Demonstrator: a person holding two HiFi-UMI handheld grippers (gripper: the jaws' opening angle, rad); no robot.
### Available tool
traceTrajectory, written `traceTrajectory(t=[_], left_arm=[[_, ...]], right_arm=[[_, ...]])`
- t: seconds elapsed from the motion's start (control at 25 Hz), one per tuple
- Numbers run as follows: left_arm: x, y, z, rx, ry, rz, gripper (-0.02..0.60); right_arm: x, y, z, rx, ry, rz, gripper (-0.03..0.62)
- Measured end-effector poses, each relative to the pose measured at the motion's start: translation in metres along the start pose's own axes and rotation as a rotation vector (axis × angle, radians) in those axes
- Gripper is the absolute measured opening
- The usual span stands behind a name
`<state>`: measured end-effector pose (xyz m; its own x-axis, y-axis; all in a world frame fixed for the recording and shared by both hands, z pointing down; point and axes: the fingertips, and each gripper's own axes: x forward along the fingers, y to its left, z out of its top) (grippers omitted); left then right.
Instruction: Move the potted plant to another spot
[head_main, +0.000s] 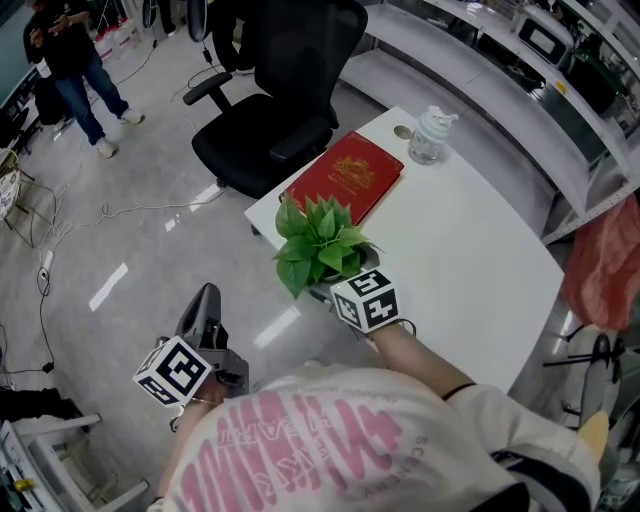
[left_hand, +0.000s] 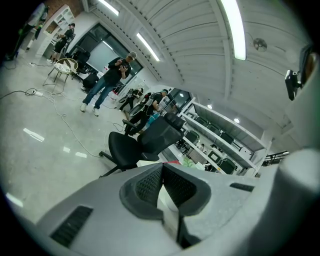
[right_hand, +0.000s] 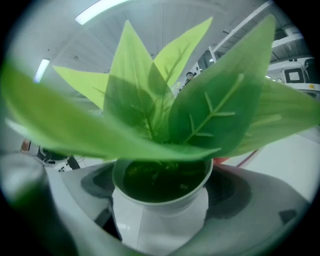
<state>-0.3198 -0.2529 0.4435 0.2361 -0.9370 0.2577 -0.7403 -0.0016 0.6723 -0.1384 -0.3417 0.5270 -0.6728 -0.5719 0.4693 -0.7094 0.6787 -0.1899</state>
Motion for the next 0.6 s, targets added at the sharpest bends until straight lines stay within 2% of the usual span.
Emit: traceTrajectory(t=[0.6], left_arm=[[0.011, 0.003, -0.002, -0.007, 0.015, -0.010, 0.003]], right_arm=[[0.004, -0.002, 0.000, -0.002, 0.006, -0.001, 0.545]])
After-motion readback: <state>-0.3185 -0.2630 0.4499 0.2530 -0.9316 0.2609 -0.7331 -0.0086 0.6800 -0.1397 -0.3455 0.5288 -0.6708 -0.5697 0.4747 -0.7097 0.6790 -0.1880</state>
